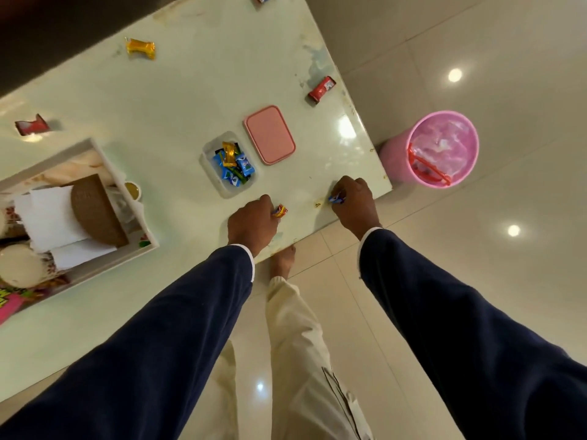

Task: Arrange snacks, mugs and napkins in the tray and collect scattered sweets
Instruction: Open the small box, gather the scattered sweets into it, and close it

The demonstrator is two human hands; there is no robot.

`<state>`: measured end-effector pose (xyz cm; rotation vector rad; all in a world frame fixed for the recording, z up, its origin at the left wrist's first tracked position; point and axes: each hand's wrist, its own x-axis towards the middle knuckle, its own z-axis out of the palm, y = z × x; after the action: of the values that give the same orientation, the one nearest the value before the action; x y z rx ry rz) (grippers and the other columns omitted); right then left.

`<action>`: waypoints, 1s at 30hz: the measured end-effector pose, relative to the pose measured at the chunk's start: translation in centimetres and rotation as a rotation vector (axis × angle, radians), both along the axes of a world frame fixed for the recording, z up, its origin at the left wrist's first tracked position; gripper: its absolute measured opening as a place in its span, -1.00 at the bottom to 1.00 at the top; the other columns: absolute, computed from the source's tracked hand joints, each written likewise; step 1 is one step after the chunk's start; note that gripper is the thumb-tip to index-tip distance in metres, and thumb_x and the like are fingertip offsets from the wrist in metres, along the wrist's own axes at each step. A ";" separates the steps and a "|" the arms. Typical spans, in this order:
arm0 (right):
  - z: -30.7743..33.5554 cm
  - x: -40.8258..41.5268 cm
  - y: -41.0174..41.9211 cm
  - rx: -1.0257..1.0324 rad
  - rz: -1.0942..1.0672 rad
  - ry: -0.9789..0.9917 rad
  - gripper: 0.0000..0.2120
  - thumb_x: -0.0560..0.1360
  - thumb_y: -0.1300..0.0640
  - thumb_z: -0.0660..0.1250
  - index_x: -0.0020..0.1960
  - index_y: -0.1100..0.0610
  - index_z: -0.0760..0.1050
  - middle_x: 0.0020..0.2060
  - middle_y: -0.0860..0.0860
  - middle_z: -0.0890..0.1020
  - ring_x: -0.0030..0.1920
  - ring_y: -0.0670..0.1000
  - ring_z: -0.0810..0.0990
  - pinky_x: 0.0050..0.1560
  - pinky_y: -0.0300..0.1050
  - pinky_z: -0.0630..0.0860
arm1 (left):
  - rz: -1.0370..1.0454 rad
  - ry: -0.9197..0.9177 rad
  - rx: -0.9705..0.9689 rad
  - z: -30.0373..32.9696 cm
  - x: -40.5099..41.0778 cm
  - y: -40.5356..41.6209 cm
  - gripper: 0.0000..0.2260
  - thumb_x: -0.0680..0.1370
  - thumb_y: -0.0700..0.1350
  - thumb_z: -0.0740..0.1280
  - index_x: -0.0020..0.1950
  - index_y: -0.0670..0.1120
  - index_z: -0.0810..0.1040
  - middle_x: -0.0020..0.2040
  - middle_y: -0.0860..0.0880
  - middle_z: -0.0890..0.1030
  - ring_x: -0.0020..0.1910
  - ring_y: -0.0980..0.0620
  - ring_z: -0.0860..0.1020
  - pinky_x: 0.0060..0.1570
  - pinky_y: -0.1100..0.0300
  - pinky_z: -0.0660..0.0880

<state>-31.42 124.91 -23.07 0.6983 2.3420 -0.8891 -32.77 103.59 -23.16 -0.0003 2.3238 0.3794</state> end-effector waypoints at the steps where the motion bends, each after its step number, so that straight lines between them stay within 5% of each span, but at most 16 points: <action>1: 0.0 0.1 -0.1 -0.089 -0.063 -0.018 -0.77 0.43 0.36 0.40 0.06 0.19 0.55 0.02 0.14 0.59 -0.12 0.14 0.59 -0.02 0.02 0.62 | 0.055 0.000 0.045 0.2 0.1 -0.3 -0.79 0.60 0.06 0.39 0.11 -0.03 0.54 0.06 -0.01 0.69 0.05 -0.08 0.64 -0.11 0.10 0.46; 5: 1.4 -0.5 -2.3 -0.367 -0.183 -0.048 -0.71 0.43 0.24 0.53 0.13 0.17 0.60 -0.14 0.02 0.64 -0.17 0.04 0.68 0.01 0.02 0.67 | 0.350 0.110 0.218 2.5 0.1 -2.6 -0.82 0.55 0.12 0.44 -0.02 0.05 0.53 -0.15 0.15 0.61 -0.17 0.13 0.56 -0.31 0.25 0.32; 11: 4.1 -5.0 -8.7 -0.413 -0.105 0.079 -0.77 0.42 0.10 0.56 -0.02 0.15 0.59 -0.23 0.00 0.60 -0.20 0.06 0.66 -0.11 -0.02 0.61 | 0.581 0.266 0.216 4.5 -1.9 -6.1 -0.82 0.58 0.06 0.43 0.00 -0.03 0.57 -0.11 0.08 0.62 -0.14 0.07 0.56 -0.31 0.26 0.33; 15: 4.7 -8.2 -11.9 -0.334 0.044 0.203 -0.79 0.41 0.17 0.55 -0.06 0.08 0.53 -0.18 -0.01 0.58 -0.23 -0.03 0.52 -0.21 -0.14 0.52 | 0.570 0.221 0.157 4.5 -4.2 -6.4 -0.77 0.58 0.13 0.40 -0.02 -0.02 0.55 -0.13 0.06 0.63 -0.17 0.07 0.53 -0.37 0.29 0.27; 22: 4.4 -9.3 -11.4 -0.242 0.032 0.199 -0.81 0.48 0.10 0.46 0.08 0.02 0.57 -0.15 -0.09 0.62 -0.15 -0.04 0.62 -0.10 -0.08 0.63 | 0.594 0.199 0.053 4.4 -5.4 -6.0 -0.61 0.61 0.29 0.24 0.04 -0.01 0.59 -0.04 0.01 0.70 -0.05 -0.07 0.62 -0.19 0.13 0.37; 26: 3.9 -9.4 -6.8 -0.149 0.033 0.201 -0.89 0.52 0.19 0.35 0.02 0.03 0.58 -0.05 -0.05 0.66 -0.05 -0.01 0.65 -0.01 -0.09 0.62 | 0.544 0.218 0.056 4.4 -4.8 -6.4 -0.59 0.68 0.19 0.12 -0.01 -0.06 0.61 -0.07 -0.04 0.71 -0.08 -0.12 0.64 -0.31 0.12 0.34; 30: 2.7 -12.4 -1.7 0.044 0.124 0.246 -0.68 0.49 0.28 0.30 0.21 0.06 0.54 0.15 0.04 0.56 0.07 0.11 0.61 0.05 -0.01 0.58 | 0.455 0.273 0.094 4.1 -7.2 -6.0 -0.70 0.66 0.07 0.18 -0.10 -0.08 0.54 -0.17 -0.06 0.67 -0.16 -0.17 0.62 -0.24 0.03 0.50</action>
<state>-43.85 123.17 -20.36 0.4770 2.5964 -0.9147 -40.01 97.57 -19.11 -0.4636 2.5631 0.7548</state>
